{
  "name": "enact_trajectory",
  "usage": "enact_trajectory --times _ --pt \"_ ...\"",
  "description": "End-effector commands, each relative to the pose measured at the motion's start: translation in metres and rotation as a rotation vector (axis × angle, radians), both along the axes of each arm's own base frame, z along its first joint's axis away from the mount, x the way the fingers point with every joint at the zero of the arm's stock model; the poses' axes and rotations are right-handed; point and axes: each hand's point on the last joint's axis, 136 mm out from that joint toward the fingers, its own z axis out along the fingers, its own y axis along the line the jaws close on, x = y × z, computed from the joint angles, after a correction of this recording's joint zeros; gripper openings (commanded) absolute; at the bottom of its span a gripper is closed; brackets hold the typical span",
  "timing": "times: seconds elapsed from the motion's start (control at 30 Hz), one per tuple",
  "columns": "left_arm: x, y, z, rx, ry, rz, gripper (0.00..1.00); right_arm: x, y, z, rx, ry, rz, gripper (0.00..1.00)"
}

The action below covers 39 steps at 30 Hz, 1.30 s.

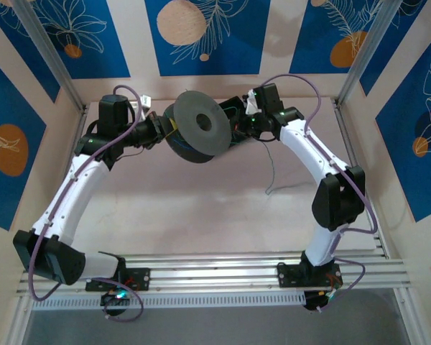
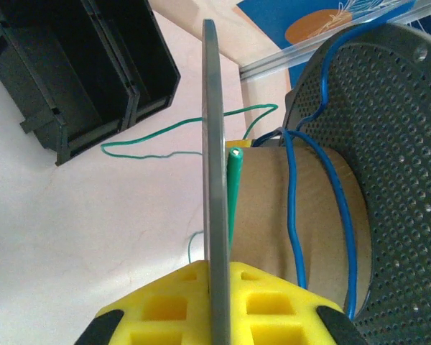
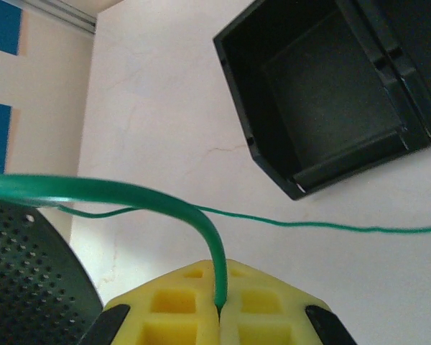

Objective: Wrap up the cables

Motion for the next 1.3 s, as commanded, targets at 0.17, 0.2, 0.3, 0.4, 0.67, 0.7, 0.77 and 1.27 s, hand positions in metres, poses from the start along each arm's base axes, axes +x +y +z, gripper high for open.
enact_trajectory --times 0.17,0.2,0.3,0.4,0.67,0.7,0.77,1.27 --pt "0.016 0.014 0.054 -0.014 -0.144 0.029 0.00 -0.006 -0.014 0.040 0.056 -0.051 0.009 0.40" --pt "0.018 0.016 0.055 -0.011 -0.145 0.038 0.00 -0.010 -0.016 0.045 0.064 -0.056 0.016 0.43" --pt "0.024 0.022 0.059 -0.010 -0.149 0.057 0.00 -0.021 -0.023 0.060 0.103 -0.082 0.042 0.52" --pt "0.029 0.026 0.064 -0.006 -0.153 0.068 0.00 -0.032 -0.028 0.073 0.156 -0.122 0.086 0.63" --pt "0.039 0.026 0.077 -0.016 -0.163 0.064 0.00 -0.058 -0.033 0.110 0.324 -0.289 0.276 0.89" --pt "0.040 0.025 0.079 -0.020 -0.165 0.059 0.00 -0.057 -0.036 0.110 0.317 -0.301 0.274 0.90" --pt "0.040 0.025 0.084 -0.031 -0.171 0.049 0.00 -0.052 -0.043 0.108 0.310 -0.312 0.265 0.90" --pt "0.023 0.004 0.136 -0.149 -0.272 -0.188 0.00 0.005 -0.085 0.099 0.367 -0.287 0.292 0.68"
